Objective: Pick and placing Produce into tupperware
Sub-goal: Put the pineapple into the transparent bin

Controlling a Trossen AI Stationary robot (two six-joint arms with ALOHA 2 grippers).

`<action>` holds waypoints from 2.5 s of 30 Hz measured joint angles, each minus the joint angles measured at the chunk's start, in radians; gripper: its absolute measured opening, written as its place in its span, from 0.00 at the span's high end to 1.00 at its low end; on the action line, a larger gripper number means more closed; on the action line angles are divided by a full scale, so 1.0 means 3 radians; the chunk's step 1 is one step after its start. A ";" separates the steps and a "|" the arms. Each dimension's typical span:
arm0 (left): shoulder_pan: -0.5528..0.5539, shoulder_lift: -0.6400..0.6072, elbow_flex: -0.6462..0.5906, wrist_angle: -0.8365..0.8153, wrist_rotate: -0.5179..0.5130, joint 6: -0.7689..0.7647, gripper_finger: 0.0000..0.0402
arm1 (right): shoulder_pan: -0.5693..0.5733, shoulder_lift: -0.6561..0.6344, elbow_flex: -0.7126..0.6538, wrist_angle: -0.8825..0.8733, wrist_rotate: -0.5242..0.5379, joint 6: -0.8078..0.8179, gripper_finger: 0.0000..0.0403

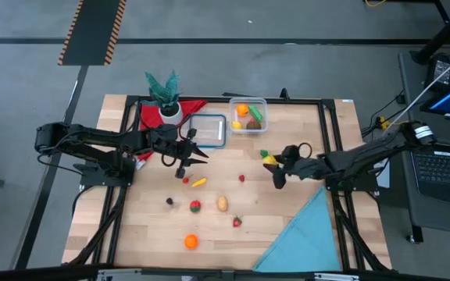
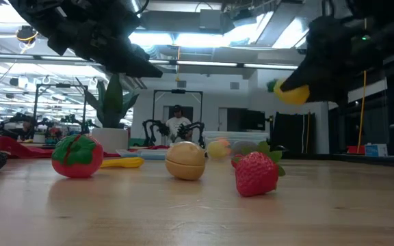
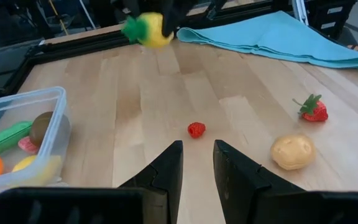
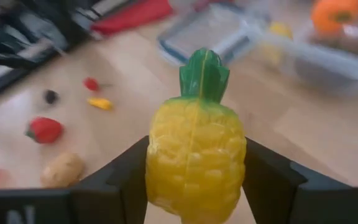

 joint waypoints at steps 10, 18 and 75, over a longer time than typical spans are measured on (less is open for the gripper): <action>0.0001 0.0000 0.0000 0.0011 0.0000 -0.0027 0.79 | 0.0000 -0.0526 -0.0786 0.1547 -0.0467 -0.1260 0.50; 0.0001 0.0000 0.0000 0.0011 0.0000 -0.0187 0.79 | 0.0000 -0.0556 -0.1036 0.2255 -0.0832 -0.1740 0.50; -0.0014 0.0010 0.0000 0.0010 -0.0294 -0.0251 0.79 | -0.1945 0.0435 -0.0194 0.1461 -0.1425 -0.1623 0.50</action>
